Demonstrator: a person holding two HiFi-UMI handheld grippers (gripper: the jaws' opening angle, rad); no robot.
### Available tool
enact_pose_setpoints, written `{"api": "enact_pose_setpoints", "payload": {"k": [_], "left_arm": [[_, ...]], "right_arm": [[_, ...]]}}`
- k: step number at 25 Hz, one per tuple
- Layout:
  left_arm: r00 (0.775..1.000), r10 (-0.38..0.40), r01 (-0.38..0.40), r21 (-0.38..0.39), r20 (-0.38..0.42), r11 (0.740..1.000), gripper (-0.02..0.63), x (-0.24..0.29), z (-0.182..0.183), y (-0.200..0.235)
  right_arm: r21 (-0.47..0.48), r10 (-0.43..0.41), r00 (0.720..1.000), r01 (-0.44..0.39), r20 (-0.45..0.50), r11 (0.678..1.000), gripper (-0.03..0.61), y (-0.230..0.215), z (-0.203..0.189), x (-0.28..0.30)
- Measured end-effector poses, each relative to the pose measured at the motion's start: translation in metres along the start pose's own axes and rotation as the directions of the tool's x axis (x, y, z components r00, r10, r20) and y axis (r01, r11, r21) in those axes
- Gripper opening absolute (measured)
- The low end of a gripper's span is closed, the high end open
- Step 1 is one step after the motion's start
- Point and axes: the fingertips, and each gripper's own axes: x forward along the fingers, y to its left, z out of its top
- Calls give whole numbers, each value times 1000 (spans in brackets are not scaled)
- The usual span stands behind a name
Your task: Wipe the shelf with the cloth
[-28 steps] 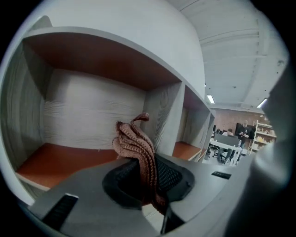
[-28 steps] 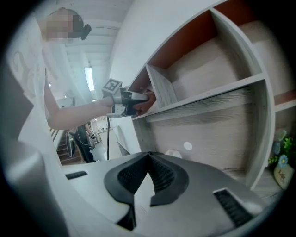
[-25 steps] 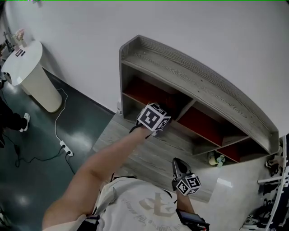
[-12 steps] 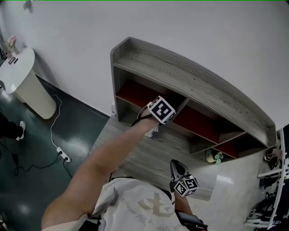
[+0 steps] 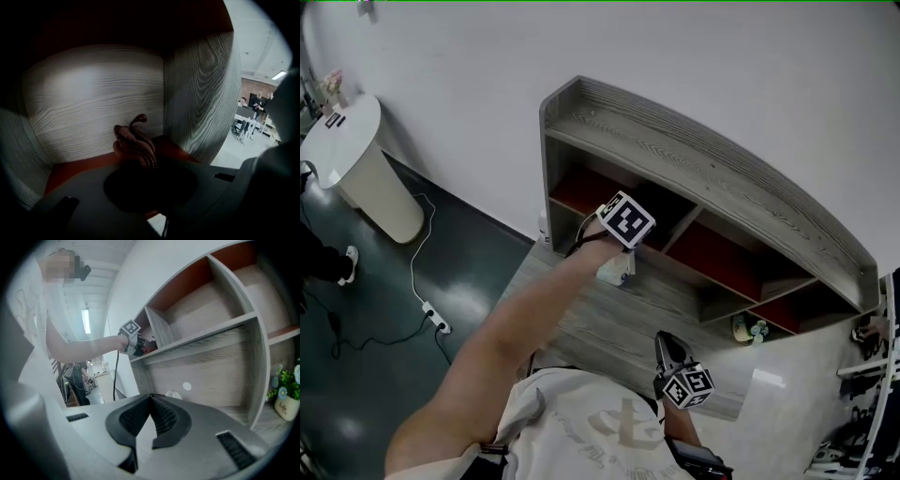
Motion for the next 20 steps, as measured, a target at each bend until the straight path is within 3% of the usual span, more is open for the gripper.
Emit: {"api": "enact_pose_setpoints", "payload": {"k": [9,20], "left_arm": [[993,114,-111,-116,23,987,67,-17,-17,69],[953,304,-293,-228,13,929,67,-39,-39,134]], "right_arm": [[-8,24,1000,-24,-11,1000,5,4,1,6],[-13,37,999,-37,-18,999,5,8,-1,3]]}}
